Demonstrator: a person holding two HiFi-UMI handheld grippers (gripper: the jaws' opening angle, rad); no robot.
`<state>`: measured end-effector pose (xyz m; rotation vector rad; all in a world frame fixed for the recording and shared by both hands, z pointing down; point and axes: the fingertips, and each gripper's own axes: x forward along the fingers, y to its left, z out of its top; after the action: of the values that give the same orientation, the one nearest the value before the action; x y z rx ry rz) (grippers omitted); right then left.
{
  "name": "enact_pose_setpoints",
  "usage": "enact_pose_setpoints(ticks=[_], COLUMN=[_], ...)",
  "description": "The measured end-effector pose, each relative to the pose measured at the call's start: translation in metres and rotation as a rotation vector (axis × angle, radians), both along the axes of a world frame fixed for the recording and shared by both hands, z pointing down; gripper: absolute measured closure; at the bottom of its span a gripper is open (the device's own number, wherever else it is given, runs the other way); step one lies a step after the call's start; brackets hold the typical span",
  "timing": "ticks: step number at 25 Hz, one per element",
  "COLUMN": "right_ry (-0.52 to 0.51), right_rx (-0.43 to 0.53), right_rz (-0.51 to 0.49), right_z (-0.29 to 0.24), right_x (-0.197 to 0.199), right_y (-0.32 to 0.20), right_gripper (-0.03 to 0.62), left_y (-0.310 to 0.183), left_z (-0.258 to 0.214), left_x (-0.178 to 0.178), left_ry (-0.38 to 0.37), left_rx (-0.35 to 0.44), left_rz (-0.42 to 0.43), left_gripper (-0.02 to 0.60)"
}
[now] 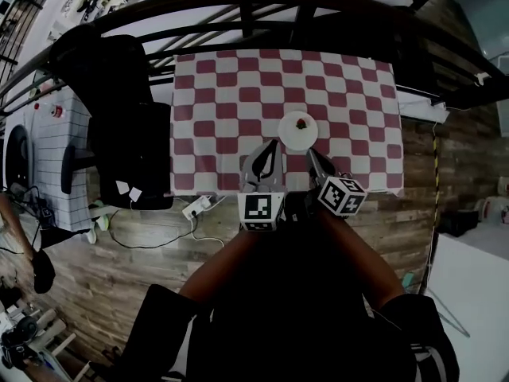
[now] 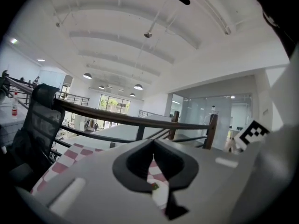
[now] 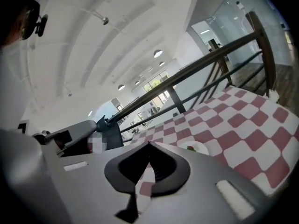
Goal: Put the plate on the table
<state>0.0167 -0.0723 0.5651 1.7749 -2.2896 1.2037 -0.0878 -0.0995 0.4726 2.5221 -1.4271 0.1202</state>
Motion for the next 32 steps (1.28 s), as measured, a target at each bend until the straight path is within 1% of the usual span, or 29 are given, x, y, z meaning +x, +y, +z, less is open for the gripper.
enact_pose_setpoints(ticks=[2,4,6,8,10,13,16,19,22,27,32], right_ry=[0.050,0.079,0.108,0.150,0.188,0.237,0.287,0.337,0.372,0.301,0.344], right_rx=[0.021,0.038,0.080,0.153,0.215,0.262,0.295,0.343,0.389,0.408,0.445], right_rz=[-0.033,-0.052,-0.034,0.002,0.012,-0.009,-0.044,-0.074,-0.094,-0.082,-0.085], right_z=[-0.010,-0.022,-0.039,-0.060,-0.079,-0.099,-0.114,-0.129,-0.142,-0.151,-0.153], right_x=[-0.010,-0.015,-0.015,-0.011,-0.009,-0.012,-0.014,-0.009,0.007,0.046,0.081], right_y=[0.006,0.012,0.017,0.020,0.021,0.024,0.026,0.031,0.037,0.055,0.071], right_gripper=[0.595,0.595,0.595,0.595,0.595,0.595,0.595,0.595,0.595,0.596,0.597], left_y=[0.007,0.013,0.020,0.028,0.034,0.039,0.042,0.046,0.050,0.072,0.091], left_z=[-0.001,-0.003,-0.004,-0.002,0.000,-0.005,-0.021,-0.037,-0.048,-0.049,-0.053], left_x=[0.001,0.004,0.004,0.002,-0.001,-0.002,0.006,0.020,0.037,0.080,0.116], left_ry=[0.007,0.020,0.012,-0.010,-0.003,0.012,0.016,0.011,0.008,0.010,-0.009], left_rx=[0.005,0.008,0.011,0.010,0.001,-0.001,0.035,0.063,0.059,0.063,0.106], left_rz=[0.019,0.034,0.054,0.069,0.064,0.039,0.011,-0.012,-0.041,-0.056,-0.059], left_gripper=[0.571,0.572,0.572,0.572,0.572,0.572,0.572,0.572,0.572,0.572,0.572])
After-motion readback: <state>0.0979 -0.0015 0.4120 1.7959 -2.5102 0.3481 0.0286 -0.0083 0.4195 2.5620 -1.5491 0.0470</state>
